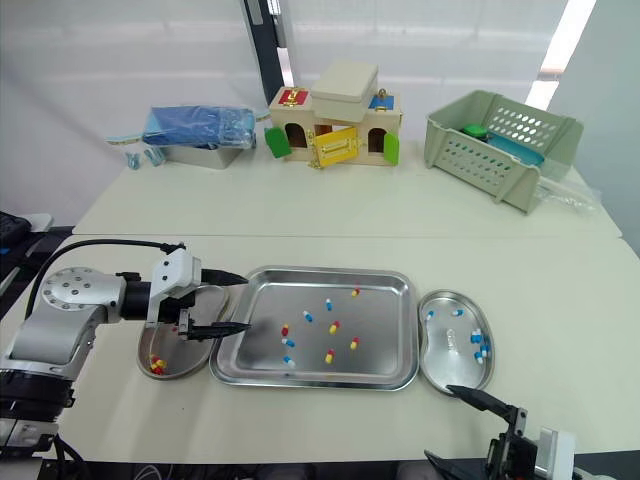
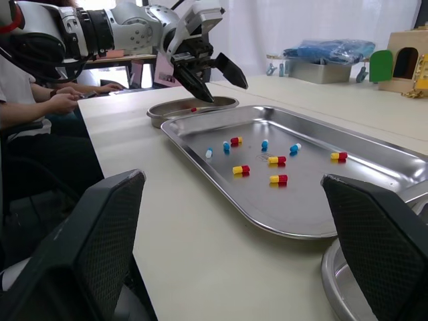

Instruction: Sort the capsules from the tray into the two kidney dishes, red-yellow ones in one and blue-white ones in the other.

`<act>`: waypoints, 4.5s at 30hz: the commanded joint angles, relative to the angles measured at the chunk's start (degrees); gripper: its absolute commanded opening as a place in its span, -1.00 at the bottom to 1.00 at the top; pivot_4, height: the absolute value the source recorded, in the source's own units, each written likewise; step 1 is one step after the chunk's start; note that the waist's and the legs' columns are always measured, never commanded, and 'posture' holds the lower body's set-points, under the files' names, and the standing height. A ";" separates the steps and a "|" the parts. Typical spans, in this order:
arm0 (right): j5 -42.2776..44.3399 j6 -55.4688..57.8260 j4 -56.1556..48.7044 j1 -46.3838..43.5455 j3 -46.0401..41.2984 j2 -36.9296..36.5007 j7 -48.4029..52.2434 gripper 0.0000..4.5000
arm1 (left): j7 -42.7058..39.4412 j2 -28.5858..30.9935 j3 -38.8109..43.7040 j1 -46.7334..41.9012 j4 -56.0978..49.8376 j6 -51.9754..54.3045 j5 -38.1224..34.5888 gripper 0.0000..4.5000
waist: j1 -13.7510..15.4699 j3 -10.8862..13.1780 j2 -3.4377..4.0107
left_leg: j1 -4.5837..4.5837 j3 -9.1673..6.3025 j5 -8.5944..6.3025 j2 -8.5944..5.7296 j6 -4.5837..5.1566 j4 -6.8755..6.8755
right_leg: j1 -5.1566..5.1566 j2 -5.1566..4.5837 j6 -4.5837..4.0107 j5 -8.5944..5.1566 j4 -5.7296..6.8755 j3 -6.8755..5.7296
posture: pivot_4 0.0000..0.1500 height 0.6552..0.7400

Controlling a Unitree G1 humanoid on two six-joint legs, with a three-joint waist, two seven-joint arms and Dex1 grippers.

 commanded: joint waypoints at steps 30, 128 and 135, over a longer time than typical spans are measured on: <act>-1.99 -3.80 -2.84 2.99 5.01 -2.07 -9.20 1.00 | -2.09 -8.39 -6.81 -5.07 9.88 -9.31 7.51 -0.44 | 0.06 0.00 0.00 | 0.00 -0.03 0.00 -0.01 0.00 0.04 | 0.02 -0.01 0.00 0.00 0.02 -0.02 | 1.00 1.00; 2.11 4.33 -6.32 -2.06 5.43 -13.93 -10.57 1.00 | 17.51 3.79 21.86 22.33 -9.95 16.25 -2.86 0.99 | 0.15 -0.03 -0.05 | 0.03 -0.04 0.00 0.00 0.02 0.05 | 0.04 -0.03 0.00 0.00 0.09 -0.01 | 1.00 1.00; 5.80 13.03 -8.12 -1.65 -7.73 -17.37 -18.13 1.00 | 16.93 6.18 30.92 27.53 -6.62 14.49 -3.85 0.99 | -0.17 -0.04 -0.06 | 0.03 -0.04 -0.01 0.01 0.02 0.03 | 0.02 -0.02 0.00 0.00 0.09 0.00 | 1.00 1.00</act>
